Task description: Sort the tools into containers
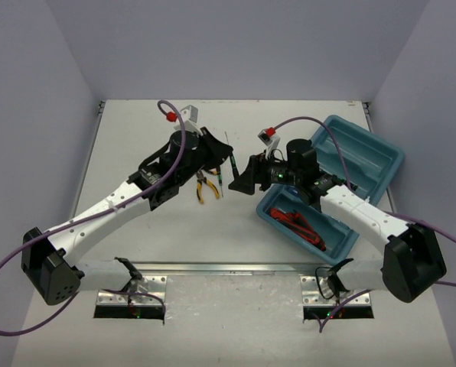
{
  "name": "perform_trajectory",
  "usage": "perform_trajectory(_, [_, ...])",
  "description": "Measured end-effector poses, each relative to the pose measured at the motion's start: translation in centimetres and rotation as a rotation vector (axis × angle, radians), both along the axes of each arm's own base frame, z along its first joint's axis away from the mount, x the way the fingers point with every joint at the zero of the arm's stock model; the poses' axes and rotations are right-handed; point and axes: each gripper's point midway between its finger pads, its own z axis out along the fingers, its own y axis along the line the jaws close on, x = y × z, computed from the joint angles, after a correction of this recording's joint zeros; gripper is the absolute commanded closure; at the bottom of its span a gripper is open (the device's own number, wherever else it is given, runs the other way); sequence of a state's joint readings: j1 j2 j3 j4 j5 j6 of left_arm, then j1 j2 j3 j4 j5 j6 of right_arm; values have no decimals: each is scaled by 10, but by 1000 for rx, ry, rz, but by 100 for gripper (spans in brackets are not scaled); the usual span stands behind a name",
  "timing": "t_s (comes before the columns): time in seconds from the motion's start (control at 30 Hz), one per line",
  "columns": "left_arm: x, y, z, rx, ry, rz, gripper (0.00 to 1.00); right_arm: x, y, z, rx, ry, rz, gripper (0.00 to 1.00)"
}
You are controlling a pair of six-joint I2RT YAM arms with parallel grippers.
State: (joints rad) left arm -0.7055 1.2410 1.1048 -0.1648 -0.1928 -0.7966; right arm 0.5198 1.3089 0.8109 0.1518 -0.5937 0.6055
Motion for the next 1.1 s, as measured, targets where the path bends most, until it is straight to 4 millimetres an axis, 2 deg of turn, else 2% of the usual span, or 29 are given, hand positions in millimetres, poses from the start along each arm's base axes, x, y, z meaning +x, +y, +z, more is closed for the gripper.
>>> perform_trajectory(0.1, [-3, -5, -11, -9, 28, -22, 100, 4, 3, 5, 23, -10, -11, 30])
perform_trajectory(0.17, [-5, -6, -17, -8, 44, -32, 100, 6, 5, 11, 37, -24, -10, 44])
perform_trajectory(0.23, [-6, -8, -18, -10, 48, -41, 100, 7, 6, 14, 48, -34, -13, 90])
perform_trajectory(0.27, [-7, -9, -18, -12, 48, -46, 94, 8, 7, 16, 54, -40, -14, 100])
perform_trajectory(0.3, [-7, -10, -18, -16, 47, -53, 84, 9, 7, 18, 56, -46, -15, 100])
perform_trajectory(0.37, [-8, -12, -17, -22, 44, -66, 23, 11, 8, 20, 53, -58, -18, 100])
perform_trajectory(0.4, [-7, -13, -17, -24, 42, -71, 9, 13, 7, 22, 49, -66, -21, 100])
perform_trajectory(0.43, [-7, -14, -17, -21, 41, -75, 0, 16, 7, 23, 34, -73, -30, 100])
perform_trajectory(0.5, [-7, -13, -20, -4, 52, -73, 0, 26, 0, 24, -22, -108, -60, 100])
perform_trajectory(0.57, [-3, -6, -23, 45, 66, -34, 0, 41, -14, 26, -114, -158, -102, 100])
perform_trajectory(0.63, [7, 12, -21, 101, 77, 47, 0, 66, -47, 26, -261, -206, -178, 100])
perform_trajectory(0.67, [13, 25, -18, 123, 78, 90, 0, 82, -70, 26, -355, -235, -226, 100])
perform_trajectory(0.73, [31, 63, -12, 147, 77, 205, 0, 105, -122, 22, -555, -287, -304, 100])
perform_trajectory(0.8, [45, 106, -15, 171, 95, 329, 0, 109, -169, 7, -760, -301, -326, 100])
perform_trajectory(0.87, [52, 133, -18, 186, 107, 407, 0, 101, -204, -13, -928, -289, -286, 100])
perform_trajectory(0.93, [51, 135, -24, 193, 126, 403, 0, 90, -236, -38, -1045, -240, -219, 100])
perform_trajectory(1.1, [48, 107, -49, 190, 199, 281, 0, 83, -315, -88, -1212, -52, -205, 100])
